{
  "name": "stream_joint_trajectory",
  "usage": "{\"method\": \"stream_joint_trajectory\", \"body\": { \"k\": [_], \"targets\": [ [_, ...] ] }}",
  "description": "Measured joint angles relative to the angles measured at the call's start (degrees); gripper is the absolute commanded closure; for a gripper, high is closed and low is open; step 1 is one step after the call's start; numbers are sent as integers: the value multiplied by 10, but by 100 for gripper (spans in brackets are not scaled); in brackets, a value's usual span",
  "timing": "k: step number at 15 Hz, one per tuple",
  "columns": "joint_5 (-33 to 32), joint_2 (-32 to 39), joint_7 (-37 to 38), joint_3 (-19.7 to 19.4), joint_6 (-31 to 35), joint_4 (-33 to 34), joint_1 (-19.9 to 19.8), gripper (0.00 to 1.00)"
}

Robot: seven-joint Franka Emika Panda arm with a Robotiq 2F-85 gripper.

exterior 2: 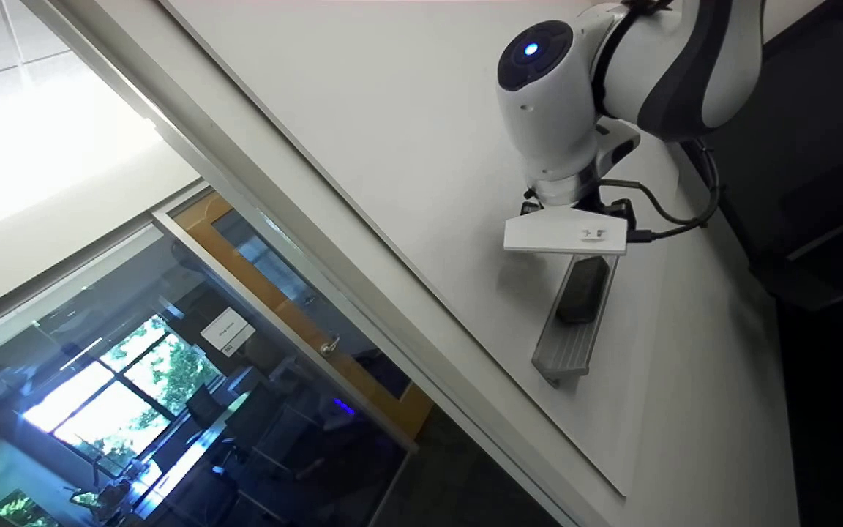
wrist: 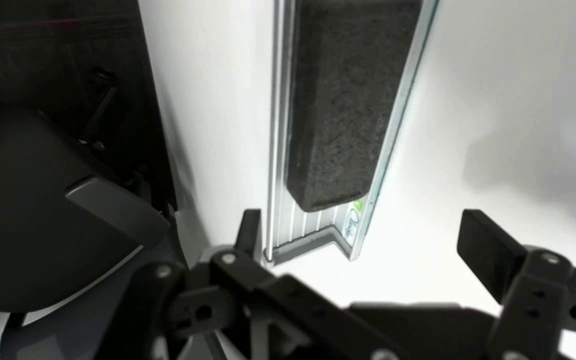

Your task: Remove the black eraser from the whiteboard tray and wipe the board with the eraser, put the eraser back on the tray

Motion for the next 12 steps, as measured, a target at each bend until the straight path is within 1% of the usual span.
{"method": "stream_joint_trajectory", "body": {
  "k": [3, 6, 8, 10, 12],
  "targets": [
    [104, -42, -140, 8, 0, -55, -20, 0],
    [218, -98, -284, 10, 0, -105, -31, 0],
    [301, -139, -383, -7, 0, -132, -18, 0],
    [381, -179, -477, -35, -15, -150, 8, 0],
    [467, -218, -567, -26, -54, -156, 2, 0]
  ]
}}
